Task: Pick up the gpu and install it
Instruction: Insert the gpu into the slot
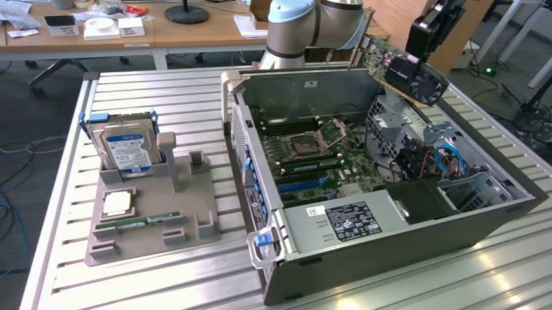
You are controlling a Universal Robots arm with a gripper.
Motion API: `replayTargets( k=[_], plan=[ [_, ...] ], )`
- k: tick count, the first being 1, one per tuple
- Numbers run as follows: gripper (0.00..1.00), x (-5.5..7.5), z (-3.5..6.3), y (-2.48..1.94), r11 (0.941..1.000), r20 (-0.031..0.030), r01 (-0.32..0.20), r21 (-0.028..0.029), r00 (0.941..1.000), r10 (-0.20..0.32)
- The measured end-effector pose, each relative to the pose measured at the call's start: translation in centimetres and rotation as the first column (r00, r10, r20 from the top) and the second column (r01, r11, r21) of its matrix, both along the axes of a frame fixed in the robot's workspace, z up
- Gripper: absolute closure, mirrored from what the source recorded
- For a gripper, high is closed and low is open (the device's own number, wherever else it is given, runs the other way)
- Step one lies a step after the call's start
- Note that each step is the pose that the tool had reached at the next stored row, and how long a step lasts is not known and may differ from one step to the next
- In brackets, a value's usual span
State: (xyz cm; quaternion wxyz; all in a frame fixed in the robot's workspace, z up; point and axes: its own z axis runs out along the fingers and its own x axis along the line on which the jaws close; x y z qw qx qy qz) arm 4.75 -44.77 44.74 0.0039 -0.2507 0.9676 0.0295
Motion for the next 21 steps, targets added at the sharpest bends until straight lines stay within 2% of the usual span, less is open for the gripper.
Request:
replayTargets(
  k=[5, 10, 14, 18, 21],
  plan=[
    [0.73, 0.00, -0.03, 0.00, 0.9964, 0.0000, -0.085, -0.0001, 0.9964, 0.085],
    [0.73, 0.00, -0.06, 0.00, 0.9857, 0.0000, -0.169, 0.0001, 0.9857, 0.169],
    [0.73, 0.00, -0.08, 0.00, 0.9726, 0.0000, -0.232, 0.0000, 0.9726, 0.232],
    [0.73, 0.00, -0.10, 0.00, 0.9553, 0.0000, -0.296, 0.0000, 0.9553, 0.296],
    [0.73, 0.00, -0.11, 0.00, 0.9399, 0.0000, -0.342, 0.0000, 0.9399, 0.342]
  ],
)
